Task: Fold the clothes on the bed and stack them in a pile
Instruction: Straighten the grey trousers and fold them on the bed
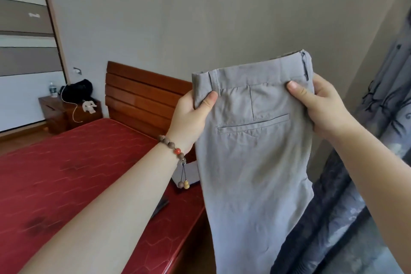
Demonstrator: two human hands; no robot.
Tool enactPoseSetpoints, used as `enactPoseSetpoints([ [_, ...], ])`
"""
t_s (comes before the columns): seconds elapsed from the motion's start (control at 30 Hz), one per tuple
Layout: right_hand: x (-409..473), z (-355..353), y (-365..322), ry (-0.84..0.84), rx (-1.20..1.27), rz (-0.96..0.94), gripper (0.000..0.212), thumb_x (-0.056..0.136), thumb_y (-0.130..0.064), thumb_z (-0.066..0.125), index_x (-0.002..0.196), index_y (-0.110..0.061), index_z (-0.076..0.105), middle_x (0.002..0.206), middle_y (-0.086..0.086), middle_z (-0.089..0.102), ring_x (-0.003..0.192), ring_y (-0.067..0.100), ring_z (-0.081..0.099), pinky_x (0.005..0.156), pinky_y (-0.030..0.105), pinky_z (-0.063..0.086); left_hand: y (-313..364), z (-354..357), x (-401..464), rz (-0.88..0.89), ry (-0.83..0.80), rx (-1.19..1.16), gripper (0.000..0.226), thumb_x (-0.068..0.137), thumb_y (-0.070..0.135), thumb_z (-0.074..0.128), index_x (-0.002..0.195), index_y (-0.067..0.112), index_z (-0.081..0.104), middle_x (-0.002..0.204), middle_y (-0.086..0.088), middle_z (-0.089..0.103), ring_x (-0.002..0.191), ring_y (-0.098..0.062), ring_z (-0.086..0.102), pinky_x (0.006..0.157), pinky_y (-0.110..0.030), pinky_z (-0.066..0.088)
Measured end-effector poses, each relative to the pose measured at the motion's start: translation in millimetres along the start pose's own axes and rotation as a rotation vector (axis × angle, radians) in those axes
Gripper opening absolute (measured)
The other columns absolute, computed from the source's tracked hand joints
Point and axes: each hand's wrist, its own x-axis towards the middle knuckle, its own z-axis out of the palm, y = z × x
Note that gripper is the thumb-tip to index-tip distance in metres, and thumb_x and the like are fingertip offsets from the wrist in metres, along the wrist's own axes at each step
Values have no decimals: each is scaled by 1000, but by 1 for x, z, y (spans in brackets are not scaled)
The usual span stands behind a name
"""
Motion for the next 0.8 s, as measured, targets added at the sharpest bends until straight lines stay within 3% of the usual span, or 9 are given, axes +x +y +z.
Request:
enactPoseSetpoints([
  [0.07,6,10,-6,-98,10,-1,36,81,-43,74,111,-23,69,117,4,70,109,21,66,82,25,55,12,-13,-16,109,68,129,18,95,31,53,101,18,65,100,-4,71,98,-13,66,87,-28,50],
  [0.13,13,27,-7,-197,50,1,34,84,-36,71,114,-18,67,118,6,70,110,22,66,83,27,55,24,-30,-29,192,139,263,19,97,31,49,101,18,63,93,8,67,89,3,62,79,-14,46],
  [0.23,23,70,3,-307,140,8,27,89,-27,65,114,-18,66,116,3,70,109,20,66,83,25,55,32,-63,-44,265,296,505,29,98,30,46,107,6,60,89,13,61,80,11,56,73,-5,39],
  [0.33,33,124,22,-386,227,35,27,88,-28,64,112,-17,66,113,1,72,106,18,68,80,23,55,30,-103,-63,287,445,712,31,98,28,47,106,0,58,88,9,58,78,5,51,67,-7,36],
  [0.43,40,187,45,-487,342,83,28,86,-29,66,112,-17,67,116,5,70,110,22,66,85,27,54,25,-151,-83,264,577,851,25,97,27,53,82,7,51,69,14,51,62,6,49,57,-5,32],
  [0.53,46,253,72,-570,408,121,29,88,-26,65,115,-14,65,118,7,69,112,25,65,87,29,54,16,-206,-100,188,701,944,40,94,31,58,67,5,45,56,9,39,51,-2,40,50,-13,27],
  [0.73,64,395,148,-710,374,176,33,97,-16,56,128,-3,56,125,11,65,115,24,63,94,35,52,-36,-325,-113,50,768,1099,36,97,28,56,73,3,47,60,3,39,56,-11,36,54,-25,21],
  [0.8,71,448,180,-723,303,170,34,97,-16,57,129,-2,55,125,12,64,115,23,63,98,39,51,-66,-372,-112,-17,791,1143,31,98,27,54,77,8,43,61,8,36,53,-6,34,54,-25,19],
])
